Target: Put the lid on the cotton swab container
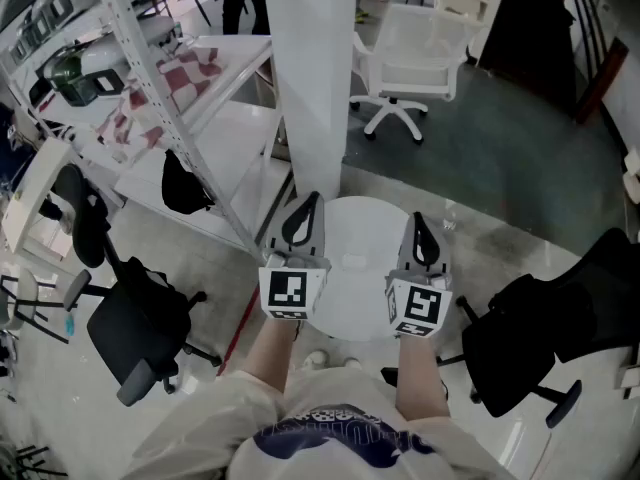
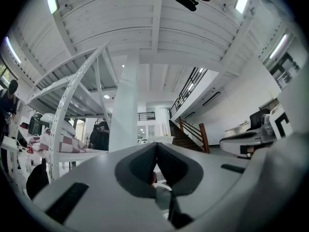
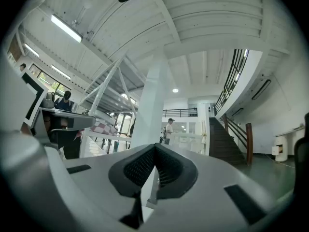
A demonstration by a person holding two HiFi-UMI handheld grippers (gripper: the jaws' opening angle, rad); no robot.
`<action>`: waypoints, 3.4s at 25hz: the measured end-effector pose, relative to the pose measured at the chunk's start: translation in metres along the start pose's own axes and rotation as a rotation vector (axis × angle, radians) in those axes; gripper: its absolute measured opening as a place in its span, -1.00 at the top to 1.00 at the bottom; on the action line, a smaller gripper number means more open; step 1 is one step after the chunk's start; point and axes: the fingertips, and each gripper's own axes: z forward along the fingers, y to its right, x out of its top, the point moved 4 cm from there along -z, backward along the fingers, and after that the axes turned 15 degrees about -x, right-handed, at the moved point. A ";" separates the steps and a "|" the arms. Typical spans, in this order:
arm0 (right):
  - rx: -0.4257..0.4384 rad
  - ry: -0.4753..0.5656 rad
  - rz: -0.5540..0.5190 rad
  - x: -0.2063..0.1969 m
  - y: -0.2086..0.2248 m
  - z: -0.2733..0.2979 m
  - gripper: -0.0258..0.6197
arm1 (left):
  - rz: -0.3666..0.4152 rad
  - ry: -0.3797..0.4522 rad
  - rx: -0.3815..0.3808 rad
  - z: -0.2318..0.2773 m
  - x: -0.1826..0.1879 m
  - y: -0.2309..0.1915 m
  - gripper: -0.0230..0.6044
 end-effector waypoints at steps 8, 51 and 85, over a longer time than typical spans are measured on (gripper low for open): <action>0.001 0.003 -0.015 0.003 -0.002 -0.001 0.90 | 0.004 0.009 -0.002 -0.002 0.004 -0.001 0.93; 0.556 -0.378 -0.039 -0.100 0.023 -0.001 -0.19 | -0.092 -0.217 -0.330 -0.016 -0.056 -0.024 -0.08; 0.987 -0.705 -0.249 -0.372 -0.109 -0.013 0.02 | 0.009 -0.556 -0.837 0.011 -0.223 0.058 -0.28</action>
